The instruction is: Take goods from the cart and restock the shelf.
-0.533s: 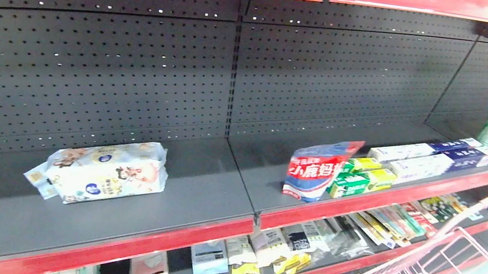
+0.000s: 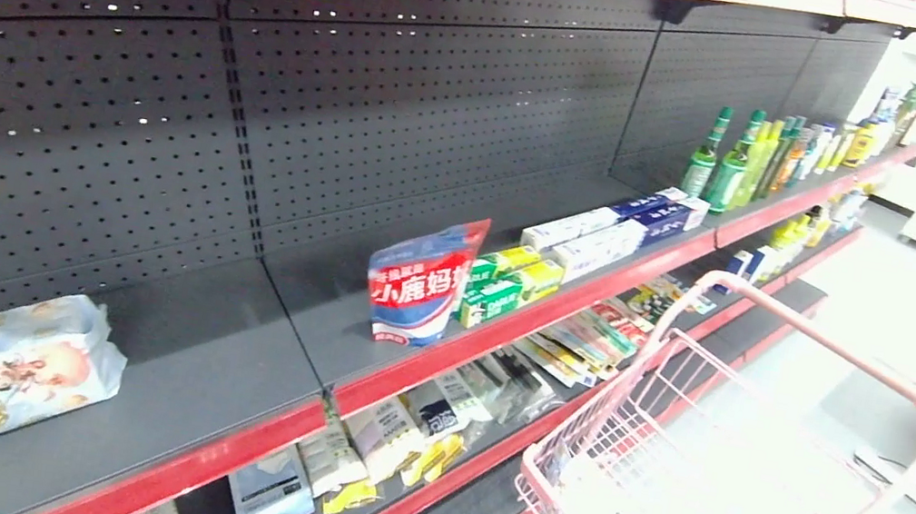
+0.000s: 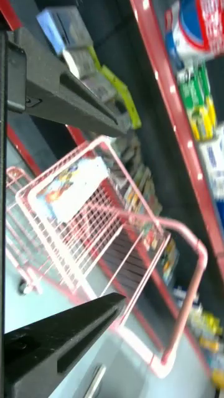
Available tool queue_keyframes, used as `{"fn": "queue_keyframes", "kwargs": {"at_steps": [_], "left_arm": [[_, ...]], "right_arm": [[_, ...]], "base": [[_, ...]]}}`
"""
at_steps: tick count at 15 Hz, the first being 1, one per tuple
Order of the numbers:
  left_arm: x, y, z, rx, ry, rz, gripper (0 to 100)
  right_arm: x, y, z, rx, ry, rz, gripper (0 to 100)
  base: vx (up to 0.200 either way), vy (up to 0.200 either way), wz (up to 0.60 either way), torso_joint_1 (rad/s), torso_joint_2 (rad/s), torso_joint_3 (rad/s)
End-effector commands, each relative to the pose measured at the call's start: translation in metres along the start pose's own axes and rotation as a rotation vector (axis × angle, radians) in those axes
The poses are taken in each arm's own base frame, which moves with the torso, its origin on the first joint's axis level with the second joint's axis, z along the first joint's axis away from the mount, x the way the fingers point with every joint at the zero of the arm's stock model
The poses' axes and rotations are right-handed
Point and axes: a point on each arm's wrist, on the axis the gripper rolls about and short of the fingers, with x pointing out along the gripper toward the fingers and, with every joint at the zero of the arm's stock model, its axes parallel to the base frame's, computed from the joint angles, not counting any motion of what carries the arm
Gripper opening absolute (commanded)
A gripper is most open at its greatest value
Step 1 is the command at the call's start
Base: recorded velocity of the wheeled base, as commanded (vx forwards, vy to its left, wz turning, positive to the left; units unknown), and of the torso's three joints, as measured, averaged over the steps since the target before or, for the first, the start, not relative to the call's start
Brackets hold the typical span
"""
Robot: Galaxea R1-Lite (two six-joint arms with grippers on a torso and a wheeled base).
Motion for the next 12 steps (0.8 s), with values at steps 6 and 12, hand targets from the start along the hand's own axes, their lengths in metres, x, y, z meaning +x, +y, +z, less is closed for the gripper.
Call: {"fn": "queue_keyframes", "kwargs": {"at_steps": [6,12], "left_arm": [[0.0001,0.0,0.0001,0.0,0.0,-0.001,100],[0.0001,0.0,0.0001,0.0,0.0,-0.001,100]], "right_arm": [[0.0,0.0,0.0,0.0,-0.001,0.0,100],[0.0052,0.0002,0.0019,-0.006,0.073,0.005,100]], "base": [[0.0,0.0,-0.5,0.0,0.0,0.002],[0.0,0.0,0.0,0.0,0.0,0.0]]}}
